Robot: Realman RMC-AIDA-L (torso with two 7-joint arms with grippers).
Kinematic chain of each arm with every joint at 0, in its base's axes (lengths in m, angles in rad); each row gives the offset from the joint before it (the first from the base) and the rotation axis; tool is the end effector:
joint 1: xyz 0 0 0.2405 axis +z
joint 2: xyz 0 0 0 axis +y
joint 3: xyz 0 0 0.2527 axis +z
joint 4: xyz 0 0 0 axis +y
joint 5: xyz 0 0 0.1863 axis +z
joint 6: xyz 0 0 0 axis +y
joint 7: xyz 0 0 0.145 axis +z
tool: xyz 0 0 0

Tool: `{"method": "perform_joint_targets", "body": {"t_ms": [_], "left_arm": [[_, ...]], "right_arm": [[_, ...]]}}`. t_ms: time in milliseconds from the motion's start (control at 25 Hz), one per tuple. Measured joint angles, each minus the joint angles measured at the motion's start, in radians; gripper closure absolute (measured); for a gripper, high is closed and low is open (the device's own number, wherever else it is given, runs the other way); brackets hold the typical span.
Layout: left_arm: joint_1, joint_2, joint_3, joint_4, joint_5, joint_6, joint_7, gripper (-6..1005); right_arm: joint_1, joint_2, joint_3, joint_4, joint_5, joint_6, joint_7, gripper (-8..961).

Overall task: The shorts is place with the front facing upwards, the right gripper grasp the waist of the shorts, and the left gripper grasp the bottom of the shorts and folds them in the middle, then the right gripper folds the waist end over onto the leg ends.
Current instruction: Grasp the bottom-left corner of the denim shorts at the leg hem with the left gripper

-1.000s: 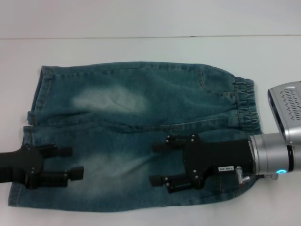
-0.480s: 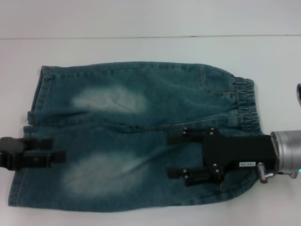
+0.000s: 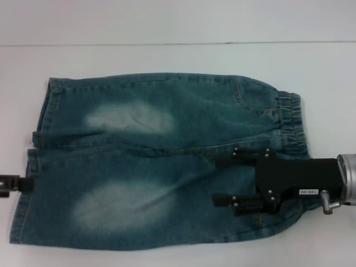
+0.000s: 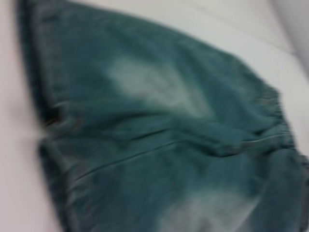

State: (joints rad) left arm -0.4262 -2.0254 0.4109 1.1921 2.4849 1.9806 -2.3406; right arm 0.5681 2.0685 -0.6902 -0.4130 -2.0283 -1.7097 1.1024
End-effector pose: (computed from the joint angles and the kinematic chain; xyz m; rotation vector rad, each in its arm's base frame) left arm -0.2981 0.2524 0.1028 -2.2811 -1.7957 -0.2589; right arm 0.2320 0.2725 -0.0312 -2.9337 0.4125 0.9017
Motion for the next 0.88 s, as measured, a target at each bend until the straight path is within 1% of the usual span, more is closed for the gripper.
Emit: {"method": "perform_joint_targets", "body": {"t_ms": [120, 240, 360, 440, 600, 880], "left_arm": [[-0.020, 0.011, 0.001, 0.016, 0.084, 0.016, -0.066, 66], [-0.029, 0.014, 0.007, 0.021, 0.150, 0.036, -0.086, 67], [-0.029, 0.004, 0.011, 0.014, 0.211, 0.043, -0.092, 67], [-0.035, -0.004, 0.020, -0.001, 0.228, 0.038, -0.093, 67], [-0.038, -0.015, 0.052, -0.021, 0.236, 0.012, -0.094, 67], [-0.042, -0.016, 0.065, -0.063, 0.263, -0.047, -0.102, 67]], "right_arm": [[0.000, -0.007, 0.000, -0.004, 0.000, 0.002, 0.005, 101], [-0.001, -0.008, 0.000, -0.016, 0.002, -0.001, 0.008, 101], [-0.002, -0.003, 0.000, -0.022, 0.003, -0.006, 0.009, 99], [-0.001, -0.002, 0.000, -0.024, 0.002, -0.001, 0.009, 100], [-0.001, 0.007, -0.001, -0.048, 0.002, -0.001, 0.009, 101], [0.000, 0.011, 0.000, -0.052, 0.002, 0.000, 0.010, 99]]}}
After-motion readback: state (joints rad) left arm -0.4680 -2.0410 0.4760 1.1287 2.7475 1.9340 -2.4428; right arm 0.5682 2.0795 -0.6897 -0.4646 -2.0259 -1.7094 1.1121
